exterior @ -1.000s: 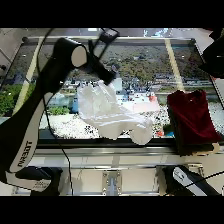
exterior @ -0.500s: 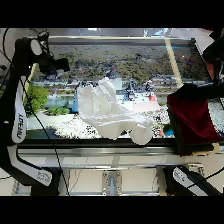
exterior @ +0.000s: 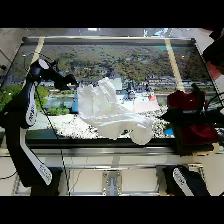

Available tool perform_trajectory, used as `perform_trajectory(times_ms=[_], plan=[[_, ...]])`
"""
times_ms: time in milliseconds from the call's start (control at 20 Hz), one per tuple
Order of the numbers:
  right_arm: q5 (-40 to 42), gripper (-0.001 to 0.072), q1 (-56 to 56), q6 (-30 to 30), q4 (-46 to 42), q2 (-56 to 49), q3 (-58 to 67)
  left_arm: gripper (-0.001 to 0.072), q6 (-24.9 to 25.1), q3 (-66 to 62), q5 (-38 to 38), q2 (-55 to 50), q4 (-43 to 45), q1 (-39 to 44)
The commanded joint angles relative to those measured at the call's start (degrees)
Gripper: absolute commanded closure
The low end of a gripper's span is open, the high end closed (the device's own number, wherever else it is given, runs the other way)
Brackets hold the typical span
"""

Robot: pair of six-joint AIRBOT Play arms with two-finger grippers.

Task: Fold the shirts.

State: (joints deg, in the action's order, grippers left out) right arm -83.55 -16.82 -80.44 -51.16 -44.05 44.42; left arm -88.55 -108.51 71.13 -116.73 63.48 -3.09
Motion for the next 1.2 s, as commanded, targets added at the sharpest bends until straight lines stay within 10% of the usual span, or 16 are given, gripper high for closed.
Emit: perform_trajectory(times_ms=[0, 400, 700, 1150], plan=[[0.81, 0.0333, 0.07, -3.10, -0.31, 4.37, -9.90, 0.0100, 0.96, -0.02, -1.11, -3.52, -1.20, 0.50], [9.57, 0.0333, 0.07, -3.10, 0.26, 4.37, -13.84, 0.0141, 1.20, -0.04, -1.90, -3.96, -2.97, 1.16], [9.49, 0.0335, 0.07, -3.15, -0.07, 4.35, -13.84, 0.0694, 6.99, -0.04, -0.90, -3.93, -14.40, 1.25], [8.02, 0.0361, 0.09, -6.91, -10.12, -3.08, -17.31, 0.0695, 6.97, -0.26, -0.42, 1.20, -15.54, -0.98]])
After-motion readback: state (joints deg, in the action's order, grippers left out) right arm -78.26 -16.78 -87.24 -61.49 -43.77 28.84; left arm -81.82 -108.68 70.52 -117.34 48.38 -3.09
